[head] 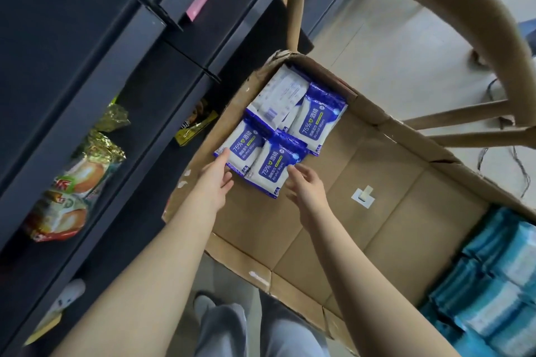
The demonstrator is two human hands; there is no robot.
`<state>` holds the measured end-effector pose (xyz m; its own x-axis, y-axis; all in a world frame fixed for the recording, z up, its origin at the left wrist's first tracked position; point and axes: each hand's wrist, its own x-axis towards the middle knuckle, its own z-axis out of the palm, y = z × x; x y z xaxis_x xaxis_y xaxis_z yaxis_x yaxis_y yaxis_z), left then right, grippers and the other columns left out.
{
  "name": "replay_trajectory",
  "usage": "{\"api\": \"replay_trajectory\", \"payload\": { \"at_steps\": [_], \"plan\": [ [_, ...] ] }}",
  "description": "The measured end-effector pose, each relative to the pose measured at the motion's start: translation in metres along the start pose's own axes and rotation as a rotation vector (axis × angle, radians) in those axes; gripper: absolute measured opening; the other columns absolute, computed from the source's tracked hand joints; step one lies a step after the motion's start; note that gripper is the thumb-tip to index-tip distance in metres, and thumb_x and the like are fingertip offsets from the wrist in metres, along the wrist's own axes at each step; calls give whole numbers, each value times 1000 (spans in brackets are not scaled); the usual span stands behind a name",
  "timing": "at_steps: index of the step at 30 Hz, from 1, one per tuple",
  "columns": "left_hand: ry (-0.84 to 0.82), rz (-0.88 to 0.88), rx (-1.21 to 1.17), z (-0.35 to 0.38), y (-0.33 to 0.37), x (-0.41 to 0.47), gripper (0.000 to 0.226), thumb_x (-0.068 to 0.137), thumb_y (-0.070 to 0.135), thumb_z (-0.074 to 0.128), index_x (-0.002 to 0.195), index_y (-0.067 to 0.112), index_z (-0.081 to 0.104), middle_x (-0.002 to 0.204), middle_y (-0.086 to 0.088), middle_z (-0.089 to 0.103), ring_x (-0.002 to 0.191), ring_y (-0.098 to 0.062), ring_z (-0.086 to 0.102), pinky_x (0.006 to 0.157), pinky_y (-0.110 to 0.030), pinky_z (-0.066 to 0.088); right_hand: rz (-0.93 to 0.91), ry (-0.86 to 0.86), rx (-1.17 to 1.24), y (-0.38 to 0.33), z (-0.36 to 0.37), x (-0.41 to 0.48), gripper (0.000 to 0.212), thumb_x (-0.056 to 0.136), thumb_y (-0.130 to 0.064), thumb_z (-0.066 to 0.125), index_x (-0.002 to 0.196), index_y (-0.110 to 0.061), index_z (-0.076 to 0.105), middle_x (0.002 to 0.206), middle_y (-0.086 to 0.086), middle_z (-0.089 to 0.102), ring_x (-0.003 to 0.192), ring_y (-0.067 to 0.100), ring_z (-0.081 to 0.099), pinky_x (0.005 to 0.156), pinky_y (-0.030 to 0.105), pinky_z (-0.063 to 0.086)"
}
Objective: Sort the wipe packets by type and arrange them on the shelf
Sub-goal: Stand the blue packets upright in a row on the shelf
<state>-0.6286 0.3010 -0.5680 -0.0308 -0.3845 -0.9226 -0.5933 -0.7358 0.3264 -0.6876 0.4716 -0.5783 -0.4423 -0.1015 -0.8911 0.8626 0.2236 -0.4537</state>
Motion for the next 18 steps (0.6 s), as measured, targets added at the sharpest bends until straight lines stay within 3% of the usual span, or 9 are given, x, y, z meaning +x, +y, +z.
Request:
{"api": "replay_trajectory", "payload": {
  "at_steps": [2, 4, 8, 14, 18],
  "plan": [
    [35, 11, 11, 1, 3, 3, 43, 88, 46, 68, 118, 18, 53, 103, -1, 58, 100, -15, 55, 91, -32, 49, -2, 20, 26, 4, 4, 5, 47, 91, -36, 70, 130, -17, 52, 118, -1, 61, 91, 13, 61, 71, 26, 49],
    [44, 42, 56, 2, 4, 6, 39, 89, 44, 67, 117, 20, 55, 98, 1, 56, 94, -14, 53, 90, -31, 50, -7, 52, 7, 5, 9, 9, 48, 86, -37, 76, 124, -20, 52, 118, -1, 60, 98, 16, 61, 79, 29, 51],
    [17, 95, 87, -3, -2, 8, 34, 92, 37, 67, 119, 19, 59, 96, 4, 62, 86, -10, 56, 87, -30, 51, -22, 136, 8, 4, 17, 15, 44, 82, -30, 81, 116, -17, 57, 105, 1, 58, 81, 17, 56, 69, 25, 47],
    [-60, 145, -72, -38, -23, -3, 29, 97, 25, 60, 125, 19, 54, 115, -3, 67, 103, -16, 66, 92, -35, 51, -59, 186, -75, 4, 25, 9, 14, 86, -19, 76, 91, -14, 64, 77, -3, 60, 54, 8, 45, 50, 15, 37],
    [-58, 149, -150, -73, -42, -15, 32, 96, 26, 61, 126, 19, 52, 121, -8, 65, 107, -23, 66, 86, -36, 55, -164, 135, -18, 14, 33, -10, 16, 90, -13, 71, 85, -16, 56, 78, -2, 58, 62, 9, 53, 58, 18, 46]
  ]
}}
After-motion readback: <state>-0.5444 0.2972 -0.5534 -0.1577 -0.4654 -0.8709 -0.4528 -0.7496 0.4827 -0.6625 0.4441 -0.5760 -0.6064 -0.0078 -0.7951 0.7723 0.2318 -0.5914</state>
